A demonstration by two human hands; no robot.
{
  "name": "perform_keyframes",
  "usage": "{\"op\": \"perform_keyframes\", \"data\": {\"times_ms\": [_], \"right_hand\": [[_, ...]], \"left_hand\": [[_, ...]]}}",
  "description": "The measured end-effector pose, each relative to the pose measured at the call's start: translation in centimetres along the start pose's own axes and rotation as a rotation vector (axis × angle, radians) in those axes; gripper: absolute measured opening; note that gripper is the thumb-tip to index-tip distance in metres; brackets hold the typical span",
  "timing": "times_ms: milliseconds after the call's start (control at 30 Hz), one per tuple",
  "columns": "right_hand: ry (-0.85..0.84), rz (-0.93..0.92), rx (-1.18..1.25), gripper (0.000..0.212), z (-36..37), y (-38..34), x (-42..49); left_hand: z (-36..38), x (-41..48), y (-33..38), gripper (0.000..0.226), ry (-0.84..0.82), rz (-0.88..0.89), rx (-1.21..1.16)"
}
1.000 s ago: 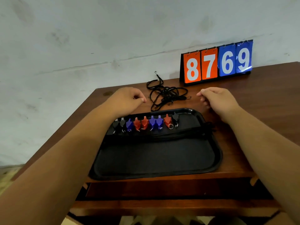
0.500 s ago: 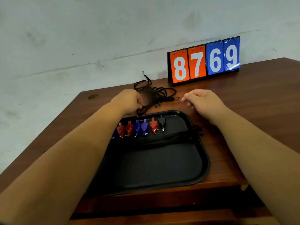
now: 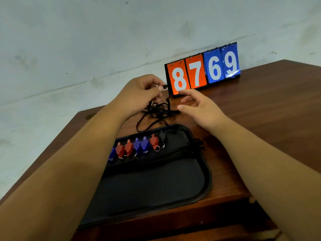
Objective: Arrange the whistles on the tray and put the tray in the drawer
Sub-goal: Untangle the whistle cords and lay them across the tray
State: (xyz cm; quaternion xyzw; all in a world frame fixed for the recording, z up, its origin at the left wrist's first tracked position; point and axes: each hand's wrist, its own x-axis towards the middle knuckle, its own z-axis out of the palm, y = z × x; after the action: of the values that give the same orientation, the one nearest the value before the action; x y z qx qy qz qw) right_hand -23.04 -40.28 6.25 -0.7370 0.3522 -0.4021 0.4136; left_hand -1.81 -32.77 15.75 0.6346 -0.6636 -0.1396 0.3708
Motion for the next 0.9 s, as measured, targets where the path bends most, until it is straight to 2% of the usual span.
{"op": "perform_keyframes", "data": {"times_ms": [100, 167, 267, 333, 500, 567, 633, 733, 900], "right_hand": [[-0.068, -0.032, 0.066, 0.061, 0.0, -0.2, -0.2], [-0.093, -0.042, 0.095, 0.057, 0.1, -0.1, -0.3], [-0.081, -0.044, 0.099, 0.030, 0.2, 0.2, -0.4], [-0.014, -0.016, 0.102, 0.012, 0.3, 0.4, -0.3], [0.250, 0.145, 0.172, 0.011, -0.2, 0.6, 0.7], [0.320, 0.201, 0.249, 0.011, -0.5, 0.8, 0.9], [0.364, 0.205, 0.224, 0.010, -0.8, 1.1, 0.9], [0.396, 0.177, 0.252, 0.011, -1.2, 1.3, 0.8], [0.283, 0.134, 0.361, 0.021, -1.1, 0.8, 0.4]], "left_hand": [[0.9, 0.0, 1.1, 0.013, -0.029, 0.031, 0.035], [1.4, 0.0, 1.4, 0.014, -0.032, 0.036, 0.050], [2.0, 0.1, 1.5, 0.014, -0.026, 0.031, 0.054], [2.1, 0.2, 1.5, 0.014, -0.027, 0.024, 0.060], [1.4, 0.6, 1.0, 0.013, 0.005, -0.019, 0.139], [0.9, 0.6, 0.5, 0.013, 0.031, -0.037, 0.066], [0.3, 0.4, 0.1, 0.014, 0.053, -0.047, -0.046], [-0.1, 0.1, 0.1, 0.020, -0.028, -0.093, -0.156], [1.3, 0.5, -0.5, 0.024, -0.132, -0.145, 0.008]]}}
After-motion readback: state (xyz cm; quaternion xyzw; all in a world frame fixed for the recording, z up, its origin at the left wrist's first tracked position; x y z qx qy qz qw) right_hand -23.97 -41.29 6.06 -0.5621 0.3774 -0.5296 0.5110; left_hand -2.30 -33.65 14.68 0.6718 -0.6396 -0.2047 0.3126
